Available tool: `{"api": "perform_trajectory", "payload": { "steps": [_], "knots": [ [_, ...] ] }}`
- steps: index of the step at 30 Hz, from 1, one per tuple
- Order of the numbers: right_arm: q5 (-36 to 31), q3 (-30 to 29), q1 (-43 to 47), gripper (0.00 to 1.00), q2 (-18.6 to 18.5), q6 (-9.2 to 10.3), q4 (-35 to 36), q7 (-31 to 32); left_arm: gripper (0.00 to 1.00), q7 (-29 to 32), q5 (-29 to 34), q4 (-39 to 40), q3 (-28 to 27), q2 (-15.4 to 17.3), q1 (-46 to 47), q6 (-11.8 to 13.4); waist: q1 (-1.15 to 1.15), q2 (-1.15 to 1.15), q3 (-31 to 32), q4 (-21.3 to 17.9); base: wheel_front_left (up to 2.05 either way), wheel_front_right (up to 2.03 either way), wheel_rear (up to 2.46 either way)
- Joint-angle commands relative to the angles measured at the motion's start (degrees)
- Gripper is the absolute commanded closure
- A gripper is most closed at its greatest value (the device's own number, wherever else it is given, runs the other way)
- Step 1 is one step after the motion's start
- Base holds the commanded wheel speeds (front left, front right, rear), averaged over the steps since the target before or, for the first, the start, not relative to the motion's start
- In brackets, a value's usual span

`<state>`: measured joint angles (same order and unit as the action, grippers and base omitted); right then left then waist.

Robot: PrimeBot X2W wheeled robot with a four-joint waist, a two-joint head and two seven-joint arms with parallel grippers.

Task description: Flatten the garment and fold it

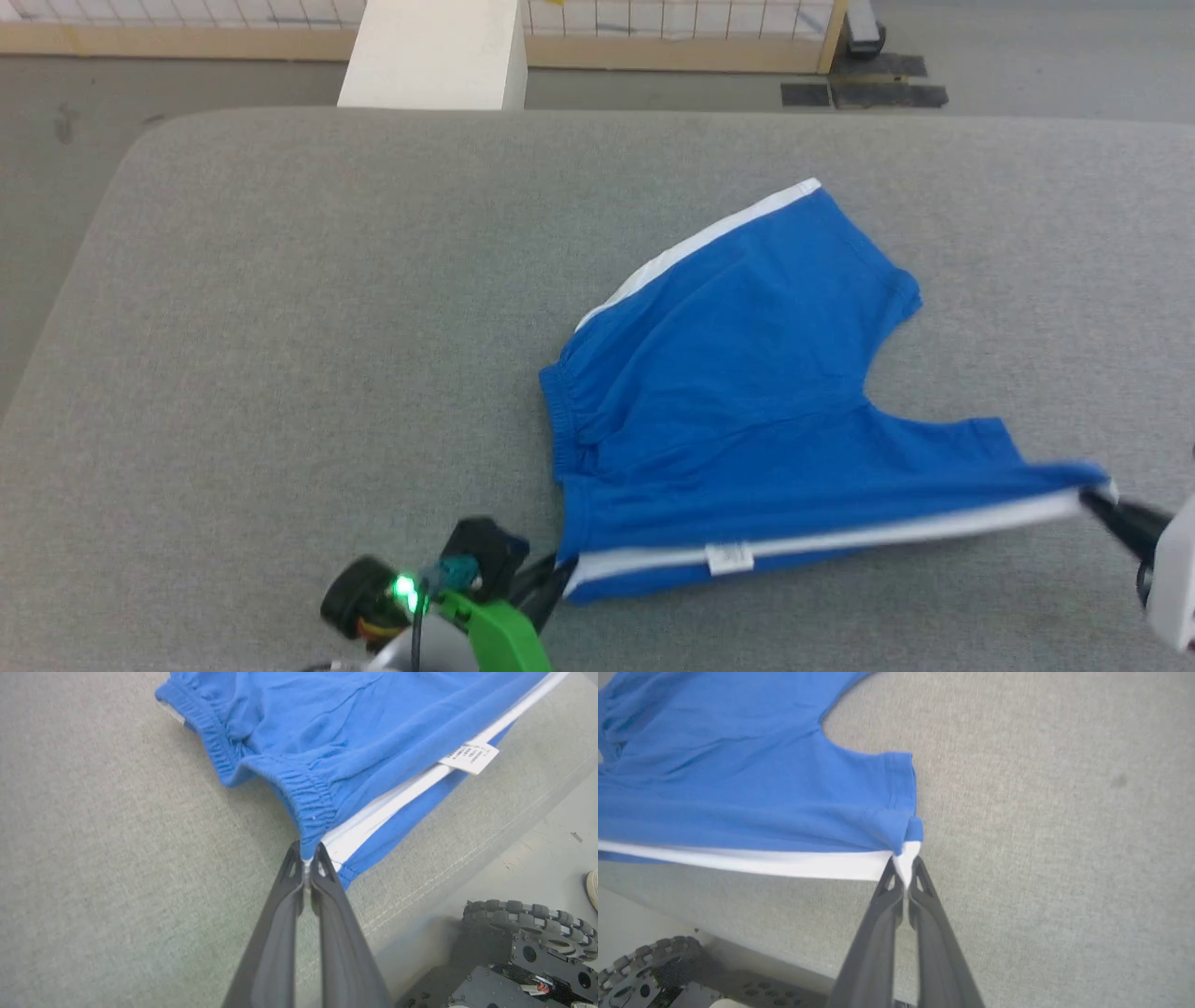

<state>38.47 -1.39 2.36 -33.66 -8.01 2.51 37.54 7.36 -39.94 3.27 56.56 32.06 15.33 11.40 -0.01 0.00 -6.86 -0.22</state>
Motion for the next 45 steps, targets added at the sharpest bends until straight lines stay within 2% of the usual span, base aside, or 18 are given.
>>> {"api": "perform_trajectory", "payload": {
  "steps": [1,7,12,18,24,25,27,33,38,39,40,45],
  "knots": [
    [0.4,-1.37,-2.53,1.0,0.11,0.53,1.2,0.93,1.0,0.58,1.36,0.71,-0.43,0.59,2.11,0.33,0.01,0.0,-2.13,1.12,0.0,0.0,0.0],
    [0.9,-3.07,-11.6,1.0,0.11,0.53,4.21,4.99,1.0,2.86,3.02,4.52,-0.81,-0.59,7.66,-0.11,0.01,0.0,-7.3,3.16,0.0,0.0,0.0],
    [0.73,-3.11,-21.53,1.0,0.9,0.53,3.25,8.59,1.0,4.2,3.99,7.07,-1.93,-1.73,12.65,-0.48,0.01,0.0,-11.98,5.32,0.0,0.0,0.0],
    [-2.87,0.68,-33.5,1.0,-1.19,0.53,-2.08,12.5,1.0,5.1,4.63,7.2,-3.79,-3.47,19.37,-1.68,0.01,0.0,-18.19,8.4,0.0,0.0,0.0],
    [-6.83,5.51,-44.93,1.0,-2.23,0.53,-9.88,15.83,1.0,5.08,5.54,3.33,-4.81,-5.84,25.72,-3.35,0.01,0.0,-23.35,10.85,0.0,0.0,0.0],
    [-8.24,8.18,-50.02,1.0,-2.39,0.53,-13.52,15.8,1.0,4.29,5.46,0.87,-5.5,-7.42,28.08,-3.86,0.01,0.0,-25.12,11.95,0.0,0.0,0.0],
    [-9.02,9.51,-52.73,1.0,-2.35,0.53,-15.71,15.43,1.0,3.76,5.32,-0.66,-5.89,-8.28,29.17,-4.06,0.01,0.0,-25.92,12.47,0.0,0.0,0.0],
    [-11.05,13.58,-58.36,1.0,-2.94,0.53,-21.28,12.24,1.0,2.52,5.09,-4.43,-6.13,-10.28,31.25,-4.78,0.01,0.0,-27.63,13.46,0.0,0.0,0.0],
    [-10.8,16.93,-60.57,1.0,-2.53,0.53,-26.09,6.76,1.0,1.2,5.27,-7.91,-5.52,-11.97,32.02,-5.19,0.01,0.0,-27.99,13.67,0.0,0.0,0.0],
    [-10.26,17.66,-60.64,0.0,-2.17,0.53,-27.84,4.36,0.91,0.84,5.16,-9.06,-5.23,-12.29,31.75,-5.27,0.01,0.0,-27.11,13.25,0.0,0.0,0.0],
    [-9.93,17.94,-60.67,0.0,-1.99,0.53,-28.43,3.41,0.0,0.68,5.18,-9.43,-5.16,-12.31,31.63,-5.23,0.01,0.0,-26.57,13.04,0.0,0.0,0.0],
    [-7.83,19.73,-60.34,0.0,-1.55,0.53,-30.58,-1.0,0.0,-0.17,4.75,-11.15,-5.35,-12.01,30.66,-4.92,0.01,0.0,-22.58,11.77,0.0,0.0,0.0]
  ]
}}
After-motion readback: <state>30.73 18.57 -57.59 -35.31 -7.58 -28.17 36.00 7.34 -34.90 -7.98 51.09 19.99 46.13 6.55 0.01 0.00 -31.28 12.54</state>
